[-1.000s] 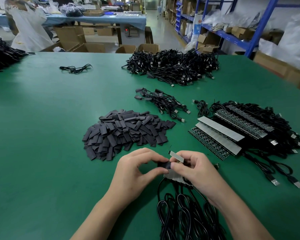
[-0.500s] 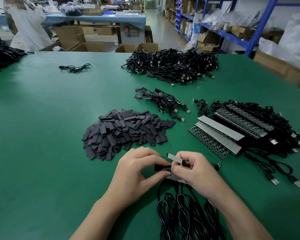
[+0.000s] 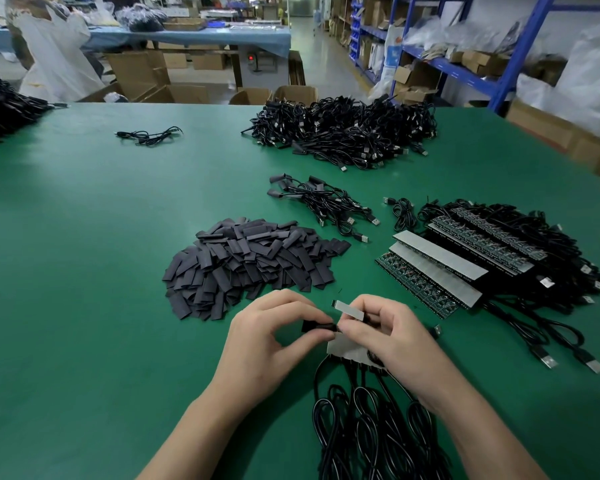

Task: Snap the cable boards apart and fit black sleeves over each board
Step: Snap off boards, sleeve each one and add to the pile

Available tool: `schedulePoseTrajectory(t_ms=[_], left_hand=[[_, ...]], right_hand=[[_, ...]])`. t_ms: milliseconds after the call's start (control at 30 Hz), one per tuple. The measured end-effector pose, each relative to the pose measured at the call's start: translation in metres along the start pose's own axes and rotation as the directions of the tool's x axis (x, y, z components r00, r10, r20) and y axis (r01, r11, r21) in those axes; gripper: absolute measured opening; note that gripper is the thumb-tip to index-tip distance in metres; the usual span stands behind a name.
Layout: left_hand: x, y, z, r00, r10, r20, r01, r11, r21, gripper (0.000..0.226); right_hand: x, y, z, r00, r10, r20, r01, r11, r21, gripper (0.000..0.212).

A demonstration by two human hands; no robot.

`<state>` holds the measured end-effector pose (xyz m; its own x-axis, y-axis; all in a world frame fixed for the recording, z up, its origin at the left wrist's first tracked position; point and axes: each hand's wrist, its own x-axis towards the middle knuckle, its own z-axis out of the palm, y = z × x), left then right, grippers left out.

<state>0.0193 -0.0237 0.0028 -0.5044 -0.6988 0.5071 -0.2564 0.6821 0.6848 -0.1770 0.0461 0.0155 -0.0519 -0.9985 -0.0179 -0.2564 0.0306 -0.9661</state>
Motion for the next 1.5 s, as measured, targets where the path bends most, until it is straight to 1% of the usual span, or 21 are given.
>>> schedulePoseTrajectory(t_ms=[67, 133, 200, 333, 400, 533, 733, 933, 1033, 1200, 1400, 1500], left_hand=[[0.001, 0.0, -0.001, 0.999, -0.032, -0.026, 0.031, 0.999, -0.029, 0.016], [0.001, 0.0, -0.001, 0.997, -0.061, -0.05, 0.059, 0.998, -0.034, 0.017], [0.002, -0.001, -0.002, 0.994, -0.078, -0.07, 0.075, 0.997, -0.035, 0.016], [0.002, -0.002, -0.002, 0.991, -0.101, -0.09, 0.096, 0.994, -0.049, 0.015], [0.002, -0.002, -0.002, 0.99, -0.109, -0.092, 0.105, 0.993, -0.046, 0.015], [0.002, -0.003, -0.002, 0.99, -0.115, -0.085, 0.112, 0.993, -0.046, 0.015], [0.001, -0.002, -0.001, 0.99, -0.116, -0.076, 0.115, 0.993, -0.027, 0.016], [0.001, -0.002, -0.002, 0.99, -0.119, -0.074, 0.121, 0.992, 0.021, 0.016], [0.0, -0.002, -0.002, 0.994, -0.094, -0.058, 0.099, 0.991, 0.091, 0.016], [0.0, -0.003, -0.004, 1.0, -0.007, -0.021, 0.011, 0.982, 0.189, 0.015], [0.001, -0.007, -0.008, 0.994, 0.085, 0.07, -0.102, 0.954, 0.283, 0.017], [0.001, -0.006, -0.008, 0.996, 0.071, 0.056, -0.083, 0.964, 0.254, 0.018]], right_hand=[[-0.001, -0.002, -0.003, 1.0, 0.003, -0.017, -0.002, 0.999, 0.047, 0.031], [-0.001, -0.005, -0.005, 1.0, 0.012, -0.029, -0.009, 0.995, 0.095, 0.034], [-0.001, -0.006, -0.006, 0.999, 0.004, -0.038, -0.002, 0.999, 0.038, 0.035], [-0.003, -0.006, -0.004, 0.996, -0.073, -0.049, 0.063, 0.981, -0.185, 0.035], [-0.005, -0.005, -0.004, 0.995, -0.093, -0.041, 0.081, 0.968, -0.237, 0.033], [-0.006, -0.004, -0.005, 0.994, -0.095, -0.044, 0.08, 0.959, -0.271, 0.033], [-0.005, -0.002, -0.003, 0.993, -0.104, -0.052, 0.086, 0.957, -0.275, 0.032], [-0.004, 0.0, -0.002, 0.995, -0.097, -0.035, 0.083, 0.955, -0.286, 0.032], [-0.004, 0.001, -0.002, 0.996, -0.089, -0.024, 0.078, 0.952, -0.297, 0.032], [-0.003, 0.003, -0.002, 0.999, -0.047, -0.019, 0.038, 0.946, -0.323, 0.032], [-0.004, 0.002, -0.003, 1.0, -0.025, -0.005, 0.023, 0.947, -0.322, 0.032], [-0.004, 0.002, -0.004, 1.0, -0.013, 0.003, 0.014, 0.946, -0.324, 0.032]])
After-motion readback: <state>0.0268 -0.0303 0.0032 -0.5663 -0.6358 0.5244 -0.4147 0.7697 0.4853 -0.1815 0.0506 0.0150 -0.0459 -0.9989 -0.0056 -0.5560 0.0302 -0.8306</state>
